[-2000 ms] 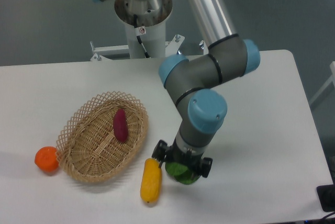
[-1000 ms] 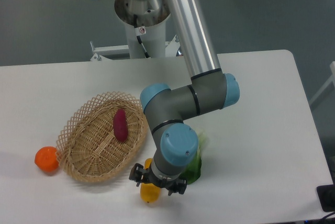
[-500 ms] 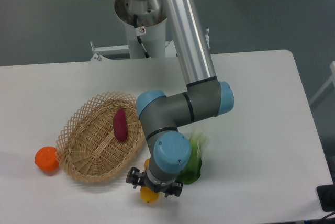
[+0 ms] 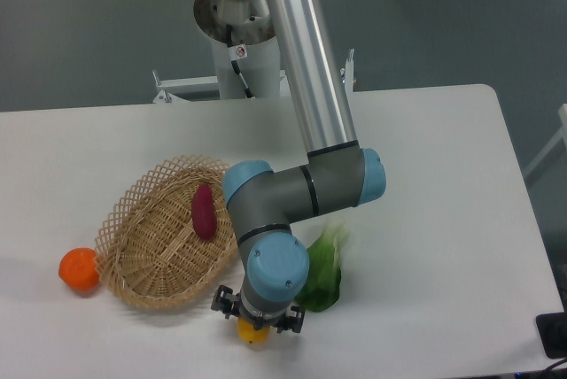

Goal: Pick up the mango from the table
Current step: 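Lift the yellow mango off the table with the gripper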

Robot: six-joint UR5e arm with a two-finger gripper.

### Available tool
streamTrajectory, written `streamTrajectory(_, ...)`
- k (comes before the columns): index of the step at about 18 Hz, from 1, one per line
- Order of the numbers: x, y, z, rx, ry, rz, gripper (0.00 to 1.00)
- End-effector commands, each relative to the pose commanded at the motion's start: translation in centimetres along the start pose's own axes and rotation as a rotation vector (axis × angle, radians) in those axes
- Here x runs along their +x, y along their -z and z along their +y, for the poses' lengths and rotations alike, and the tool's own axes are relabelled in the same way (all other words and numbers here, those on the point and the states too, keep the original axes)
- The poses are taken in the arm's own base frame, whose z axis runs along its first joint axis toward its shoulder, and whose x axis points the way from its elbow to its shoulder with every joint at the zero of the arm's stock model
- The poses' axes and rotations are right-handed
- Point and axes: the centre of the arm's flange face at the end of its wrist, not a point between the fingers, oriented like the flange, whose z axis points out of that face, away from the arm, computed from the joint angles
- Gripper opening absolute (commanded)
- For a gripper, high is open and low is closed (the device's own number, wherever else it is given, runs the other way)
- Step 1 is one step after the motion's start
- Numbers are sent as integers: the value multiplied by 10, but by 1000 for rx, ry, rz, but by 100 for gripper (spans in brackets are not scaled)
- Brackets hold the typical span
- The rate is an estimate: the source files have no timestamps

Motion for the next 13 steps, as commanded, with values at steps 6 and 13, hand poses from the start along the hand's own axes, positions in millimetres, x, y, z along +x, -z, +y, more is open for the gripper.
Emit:
streamTrajectory(6,1,10,-1,13,0,-9,33)
streamTrajectory(13,4,32,-1,38,-18,-21,33)
